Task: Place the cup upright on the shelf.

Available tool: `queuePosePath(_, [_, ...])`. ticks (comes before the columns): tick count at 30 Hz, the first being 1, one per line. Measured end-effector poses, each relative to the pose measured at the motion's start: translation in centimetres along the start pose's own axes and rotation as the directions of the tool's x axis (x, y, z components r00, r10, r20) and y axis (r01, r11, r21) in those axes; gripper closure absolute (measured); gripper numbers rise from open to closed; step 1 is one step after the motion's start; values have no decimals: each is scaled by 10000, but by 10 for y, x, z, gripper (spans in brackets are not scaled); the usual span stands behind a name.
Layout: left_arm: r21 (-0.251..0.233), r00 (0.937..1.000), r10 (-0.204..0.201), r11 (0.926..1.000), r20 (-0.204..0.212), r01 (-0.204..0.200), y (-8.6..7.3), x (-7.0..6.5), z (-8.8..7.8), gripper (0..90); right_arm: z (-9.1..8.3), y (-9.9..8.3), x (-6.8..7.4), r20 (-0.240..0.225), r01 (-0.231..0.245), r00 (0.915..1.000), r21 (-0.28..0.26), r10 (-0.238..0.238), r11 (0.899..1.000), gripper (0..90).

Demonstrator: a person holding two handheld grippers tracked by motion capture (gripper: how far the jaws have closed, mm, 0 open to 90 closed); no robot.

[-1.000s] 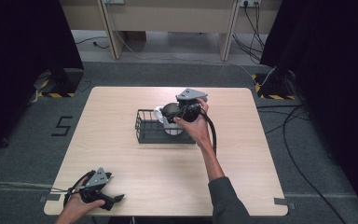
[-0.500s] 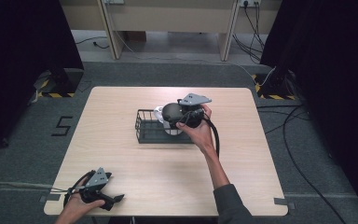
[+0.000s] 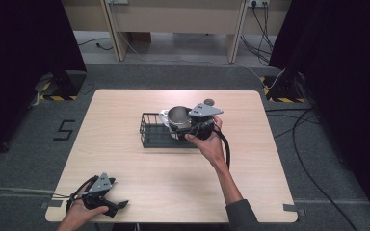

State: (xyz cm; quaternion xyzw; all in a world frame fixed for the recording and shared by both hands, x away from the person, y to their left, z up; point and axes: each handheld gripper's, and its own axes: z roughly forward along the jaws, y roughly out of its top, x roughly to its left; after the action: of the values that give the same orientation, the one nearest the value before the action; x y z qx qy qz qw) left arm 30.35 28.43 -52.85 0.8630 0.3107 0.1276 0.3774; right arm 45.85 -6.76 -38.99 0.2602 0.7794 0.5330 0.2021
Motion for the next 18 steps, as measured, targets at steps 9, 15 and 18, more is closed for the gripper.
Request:
queuePosePath(9, [3, 10000, 6, 10000, 0, -6, 0, 0, 0, 0, -8, -6, 6, -42, -92, 9999, 11, 92, 10000, 172])
queuePosePath(15, [3, 10000, 11, 10000, -2, -11, 0, 0, 0, 0, -16, -11, 9, -84, -251, 9997, -104, 250, 9996, 174])
queuePosePath(18, [5, 10000, 12, 10000, 0, -12, 0, 0, 0, 0, -20, -12, 12, -96, -281, 9996, -185, 279, 9994, 175])
